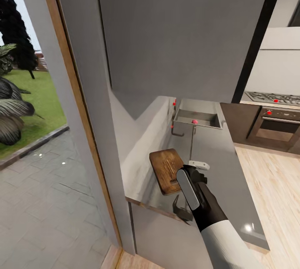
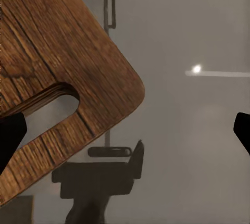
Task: In the kitchen, take the Vidalia onion out of the sink, dice it on the chopping board with the paring knife, put the diced onion into the bowl on the countertop, then place both the paring knife and the chopping board into the sink.
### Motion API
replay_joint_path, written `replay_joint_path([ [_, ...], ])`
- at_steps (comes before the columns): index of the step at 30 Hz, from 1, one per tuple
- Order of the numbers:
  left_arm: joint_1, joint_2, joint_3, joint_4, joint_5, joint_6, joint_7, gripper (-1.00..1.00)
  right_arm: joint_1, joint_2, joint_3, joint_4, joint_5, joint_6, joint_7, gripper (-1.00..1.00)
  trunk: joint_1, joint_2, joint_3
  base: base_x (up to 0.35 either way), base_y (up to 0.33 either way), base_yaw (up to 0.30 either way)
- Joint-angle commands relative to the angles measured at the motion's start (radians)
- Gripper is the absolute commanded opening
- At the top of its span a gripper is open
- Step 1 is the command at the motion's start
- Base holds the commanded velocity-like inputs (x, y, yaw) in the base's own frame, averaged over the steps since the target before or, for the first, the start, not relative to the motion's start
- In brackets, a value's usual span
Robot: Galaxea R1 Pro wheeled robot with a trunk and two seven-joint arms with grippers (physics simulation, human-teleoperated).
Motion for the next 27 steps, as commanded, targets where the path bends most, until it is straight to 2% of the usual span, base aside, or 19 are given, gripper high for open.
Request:
replay_joint_path([
  [1,0.0,0.001,-0.005,-0.001,0.002,-0.002,0.0,1.0,-0.001,0.0,0.001,-0.001,-0.009,0.004,-0.01,1.0,0.001,-0.002,-0.002,0.0,0.011,0.0],
  [23,0.0,0.001,-0.005,0.0,0.002,-0.002,0.0,1.0,-0.001,0.0,0.001,-0.001,-0.009,0.004,-0.01,1.0,0.001,-0.002,-0.008,0.011,0.001,0.0],
  [27,0.0,0.001,-0.015,0.0,0.002,-0.002,0.0,1.0,-0.001,0.0,0.001,-0.001,-0.009,0.004,-0.01,1.0,0.001,-0.002,-0.012,0.029,0.0,0.0],
])
